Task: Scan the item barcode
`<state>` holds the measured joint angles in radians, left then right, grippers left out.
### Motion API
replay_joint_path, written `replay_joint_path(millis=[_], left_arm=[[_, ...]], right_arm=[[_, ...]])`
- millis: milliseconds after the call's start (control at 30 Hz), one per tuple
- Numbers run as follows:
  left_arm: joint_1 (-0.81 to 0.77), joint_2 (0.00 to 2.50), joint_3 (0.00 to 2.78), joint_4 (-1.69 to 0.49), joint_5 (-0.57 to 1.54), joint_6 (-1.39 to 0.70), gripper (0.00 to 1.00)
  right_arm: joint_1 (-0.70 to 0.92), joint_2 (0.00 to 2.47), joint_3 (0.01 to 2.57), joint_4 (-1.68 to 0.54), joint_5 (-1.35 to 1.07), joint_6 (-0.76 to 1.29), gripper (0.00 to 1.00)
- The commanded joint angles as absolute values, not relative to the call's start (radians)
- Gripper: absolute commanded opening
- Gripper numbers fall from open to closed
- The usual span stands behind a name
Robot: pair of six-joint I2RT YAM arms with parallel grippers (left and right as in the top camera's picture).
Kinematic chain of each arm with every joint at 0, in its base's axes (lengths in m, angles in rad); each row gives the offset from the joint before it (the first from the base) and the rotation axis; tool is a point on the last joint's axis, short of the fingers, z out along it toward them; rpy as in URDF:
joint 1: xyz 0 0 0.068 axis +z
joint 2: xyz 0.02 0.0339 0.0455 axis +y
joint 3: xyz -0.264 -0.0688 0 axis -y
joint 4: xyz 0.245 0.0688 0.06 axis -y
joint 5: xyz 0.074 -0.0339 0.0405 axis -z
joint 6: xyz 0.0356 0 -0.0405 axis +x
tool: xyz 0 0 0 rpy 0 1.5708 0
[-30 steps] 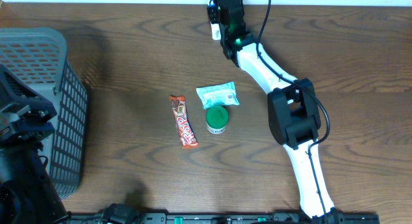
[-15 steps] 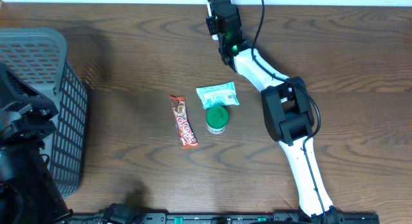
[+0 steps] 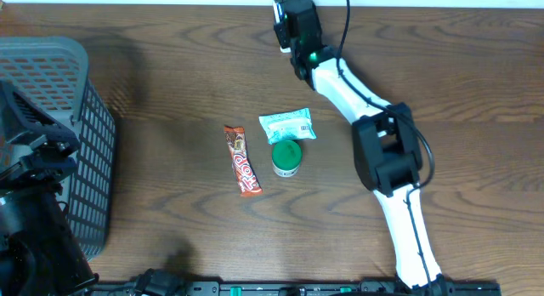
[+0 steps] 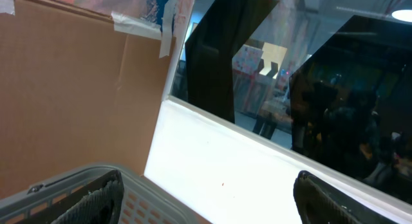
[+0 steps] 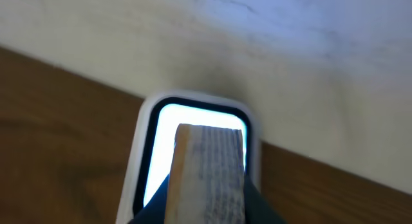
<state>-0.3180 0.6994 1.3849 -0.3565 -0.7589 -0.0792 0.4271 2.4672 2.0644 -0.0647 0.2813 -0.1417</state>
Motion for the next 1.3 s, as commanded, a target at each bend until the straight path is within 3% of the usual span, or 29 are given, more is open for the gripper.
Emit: replay_joint_path(millis=[0,300,500,700,967,1267], left_arm=[[-0.308,0.698,1.384,-0.349,-0.769,-0.087,0.85],[-0.262,0.623,1.384,-0.342,-0.767,-0.088,0.85],[-0.262,0.564,1.384,-0.342,-0.767,-0.088,0.85],[-0.262,0.539,1.384,-0.342,-0.767,-0.088,0.85],[-0.262,0.537,1.383,-0.343,-0.767,-0.119,0.85],[-0.262,0.537,1.383,-0.342,-0.768,-0.133,0.85]], right_arm=[[0.431,2.275,2.072,-0.161,0.288,-0.215,0.01],[0.33,2.076,2.072,-0.654,0.529,-0.276,0.02],[0.197,2.076,2.072,-0.989,0.641,-0.179,0.01],[0.02,2.08,2.068,-1.14,0.633,-0.035,0.02],[-0.228,2.08,1.976,-1.136,0.633,0.103,0.01],[-0.475,2.08,1.68,-0.884,0.635,0.074,0.01]])
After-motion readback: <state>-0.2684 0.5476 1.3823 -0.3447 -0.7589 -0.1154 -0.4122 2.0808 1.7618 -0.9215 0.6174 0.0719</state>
